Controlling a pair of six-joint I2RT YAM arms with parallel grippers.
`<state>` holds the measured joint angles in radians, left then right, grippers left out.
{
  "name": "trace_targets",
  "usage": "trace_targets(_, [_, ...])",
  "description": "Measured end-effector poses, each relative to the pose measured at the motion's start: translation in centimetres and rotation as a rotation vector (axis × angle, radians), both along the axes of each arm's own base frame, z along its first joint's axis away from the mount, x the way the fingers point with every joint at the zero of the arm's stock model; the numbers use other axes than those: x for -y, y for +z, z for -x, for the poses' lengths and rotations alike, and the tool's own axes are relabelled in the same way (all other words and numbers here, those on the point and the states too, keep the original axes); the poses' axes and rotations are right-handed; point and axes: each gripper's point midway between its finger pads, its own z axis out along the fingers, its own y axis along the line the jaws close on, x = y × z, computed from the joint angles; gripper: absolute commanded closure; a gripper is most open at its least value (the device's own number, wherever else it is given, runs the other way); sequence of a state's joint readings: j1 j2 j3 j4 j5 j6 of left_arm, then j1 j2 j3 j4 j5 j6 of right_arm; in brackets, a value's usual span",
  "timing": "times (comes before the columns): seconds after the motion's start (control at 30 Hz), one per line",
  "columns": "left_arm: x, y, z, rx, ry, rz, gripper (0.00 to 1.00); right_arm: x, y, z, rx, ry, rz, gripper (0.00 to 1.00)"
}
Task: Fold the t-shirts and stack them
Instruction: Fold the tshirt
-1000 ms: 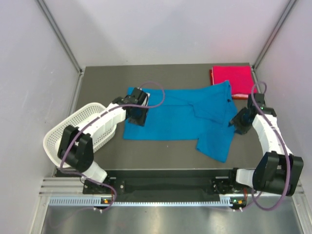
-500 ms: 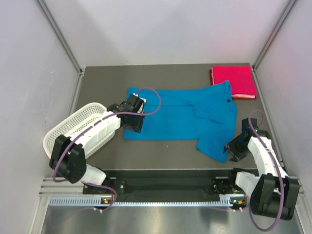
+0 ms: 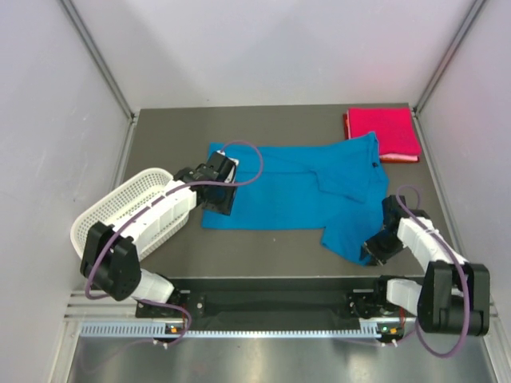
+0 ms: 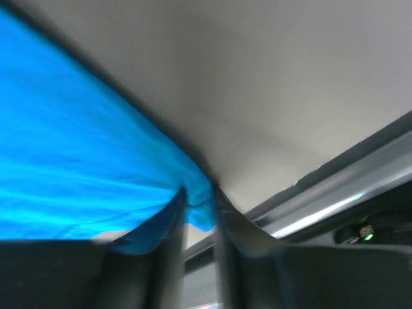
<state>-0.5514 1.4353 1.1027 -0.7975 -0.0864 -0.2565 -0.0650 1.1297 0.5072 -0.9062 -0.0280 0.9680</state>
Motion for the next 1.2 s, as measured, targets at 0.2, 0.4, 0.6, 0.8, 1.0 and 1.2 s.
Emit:
trace_targets(0.2, [-0.1, 0.0, 0.4, -0.014, 0.000, 0.000, 0.56, -0.4, 0.0, -0.1, -0.043, 0.008, -0.016, 1.00])
trace_targets(0.4, [-0.7, 0.5, 0.3, 0.011, -0.014, -0.025, 0.57, 0.6, 2.1, -1.5, 0.061, 0.006, 0.053, 1.00])
trace_targets(0.6, [-0.6, 0.4, 0.4, 0.005, -0.091, -0.079, 0.57, 1.4, 7.1, -6.0, 0.251, 0.046, 0.096, 1.00])
trace_targets(0.8, [0.6, -2.9, 0.3, -0.063, -0.219, -0.187, 0.58, 1.4, 6.8, -6.3, 0.271, 0.108, 0.097, 1.00])
trace_targets(1.0, [-0.3, -5.3, 0.4, -0.079, -0.275, -0.258, 0.55, 0.8, 6.2, -7.1, 0.294, 0.165, 0.067, 1.00])
trace_targets(1.2, [-1.6, -7.3, 0.7, -0.079, -0.281, -0.316, 0.52, -0.3, 6.0, -8.4, 0.336, 0.211, 0.006, 1.00])
